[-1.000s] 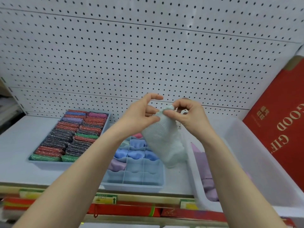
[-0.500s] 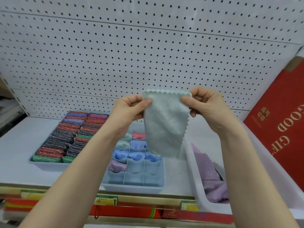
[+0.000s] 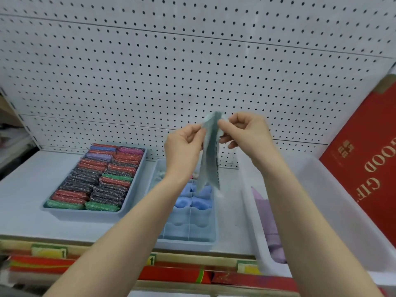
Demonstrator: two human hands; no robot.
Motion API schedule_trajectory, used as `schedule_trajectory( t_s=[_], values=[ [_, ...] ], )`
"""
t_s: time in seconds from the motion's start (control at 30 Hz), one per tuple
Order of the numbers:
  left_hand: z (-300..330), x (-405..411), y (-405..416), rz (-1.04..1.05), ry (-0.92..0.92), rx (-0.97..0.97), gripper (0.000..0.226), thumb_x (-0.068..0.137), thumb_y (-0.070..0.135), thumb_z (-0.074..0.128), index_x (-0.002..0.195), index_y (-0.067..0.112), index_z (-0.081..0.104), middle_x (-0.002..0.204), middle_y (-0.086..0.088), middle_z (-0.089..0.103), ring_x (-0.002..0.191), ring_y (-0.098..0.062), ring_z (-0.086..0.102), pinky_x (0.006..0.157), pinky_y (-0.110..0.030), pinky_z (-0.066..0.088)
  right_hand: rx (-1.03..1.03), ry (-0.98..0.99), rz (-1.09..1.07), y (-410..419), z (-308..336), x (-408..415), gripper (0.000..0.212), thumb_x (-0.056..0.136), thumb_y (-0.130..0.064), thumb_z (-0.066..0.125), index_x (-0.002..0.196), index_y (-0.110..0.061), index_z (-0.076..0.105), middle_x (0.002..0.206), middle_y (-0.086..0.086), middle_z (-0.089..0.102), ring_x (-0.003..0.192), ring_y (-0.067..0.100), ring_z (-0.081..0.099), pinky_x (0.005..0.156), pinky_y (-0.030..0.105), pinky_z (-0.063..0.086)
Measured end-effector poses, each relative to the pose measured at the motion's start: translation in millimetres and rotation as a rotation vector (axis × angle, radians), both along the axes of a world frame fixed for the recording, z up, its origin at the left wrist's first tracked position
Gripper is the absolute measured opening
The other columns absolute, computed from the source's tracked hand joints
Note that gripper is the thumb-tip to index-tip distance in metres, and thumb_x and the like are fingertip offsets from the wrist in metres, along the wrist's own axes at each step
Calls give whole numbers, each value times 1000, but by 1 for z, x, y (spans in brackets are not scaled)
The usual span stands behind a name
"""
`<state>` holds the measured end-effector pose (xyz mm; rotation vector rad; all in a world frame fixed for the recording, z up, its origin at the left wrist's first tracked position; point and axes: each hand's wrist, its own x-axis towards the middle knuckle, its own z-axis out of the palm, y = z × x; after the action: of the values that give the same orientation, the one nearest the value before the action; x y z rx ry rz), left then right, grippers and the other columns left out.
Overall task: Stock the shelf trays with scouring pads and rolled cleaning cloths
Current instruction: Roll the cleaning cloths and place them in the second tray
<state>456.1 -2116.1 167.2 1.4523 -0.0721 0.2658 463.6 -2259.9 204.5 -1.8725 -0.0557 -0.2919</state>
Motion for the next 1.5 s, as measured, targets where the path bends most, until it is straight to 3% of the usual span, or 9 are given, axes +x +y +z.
schedule_trajectory(
  t_s=[0.33, 0.47, 0.63, 0.8, 0.9, 1.03, 1.17, 1.33, 1.5],
  values=[
    [7, -8, 4, -44, -104, 95, 24, 89, 6, 65, 100, 24, 74, 93, 5, 77, 93, -9, 72, 93, -37, 55, 22, -98, 139, -1, 5, -9, 20, 92, -25, 66, 80, -15, 78, 71, -3, 71, 62, 10, 51, 56, 22, 40],
    [11, -1, 16, -93, -58, 37, 28, 94, 3, 58, 91, 27, 72, 84, 6, 74, 80, -12, 68, 76, -32, 59, 217, -63, 116, -26, -13, -6, 18, 96, -22, 60, 90, -15, 75, 85, 3, 72, 74, 13, 55, 65, 24, 44],
    [20, 9, 28, -235, 76, -181, 18, 96, 2, 53, 107, 9, 66, 78, 5, 72, 66, -8, 67, 57, -21, 53, 149, 197, 508, -28, -56, -10, 25, 92, -21, 63, 116, -14, 67, 109, 2, 70, 101, 15, 63, 90, 32, 50],
    [13, 13, 32, -284, 219, -258, 17, 100, 16, 51, 102, 8, 66, 77, 2, 72, 70, -14, 66, 61, -23, 55, 270, 157, 417, -5, -64, -11, 16, 89, -10, 67, 97, 5, 69, 82, 11, 70, 73, 21, 59, 65, 25, 50],
    [-12, 1, 33, -399, 358, -41, 32, 97, 31, 56, 109, 4, 67, 93, -6, 76, 85, -21, 72, 73, -29, 59, 283, 162, 244, -2, -69, -12, 11, 87, -11, 70, 87, 0, 69, 71, 6, 71, 60, 14, 62, 55, 23, 48],
    [-45, -10, 24, -317, 371, 84, 26, 87, 2, 69, 112, -1, 65, 95, -12, 74, 78, -16, 72, 65, -23, 58, 276, 193, 128, -4, -80, -11, 11, 87, -12, 71, 87, -2, 67, 71, 9, 69, 59, 16, 62, 56, 29, 50],
    [-46, -4, 23, -232, 285, 51, 18, 86, -3, 67, 101, 5, 69, 89, -7, 73, 75, -16, 71, 63, -28, 60, 242, 189, 225, -8, -80, -10, 22, 90, 0, 63, 109, -7, 70, 85, 14, 69, 76, 22, 64, 74, 36, 54],
    [-28, 1, 29, -214, 41, 57, 29, 83, -14, 61, 80, 11, 74, 80, 0, 72, 73, -13, 65, 73, -34, 56, 308, -26, 350, -8, -60, -8, 37, 88, 15, 53, 83, -13, 78, 91, 4, 74, 88, 21, 66, 83, 33, 52],
    [-15, 5, 33, -233, -114, 70, 49, 86, -20, 49, 71, 17, 77, 95, 2, 68, 83, -12, 63, 71, -23, 51, 416, 118, 484, -8, -53, -17, 33, 99, -5, 44, 123, -17, 63, 110, 6, 67, 97, 16, 61, 83, 27, 51]
  ],
)
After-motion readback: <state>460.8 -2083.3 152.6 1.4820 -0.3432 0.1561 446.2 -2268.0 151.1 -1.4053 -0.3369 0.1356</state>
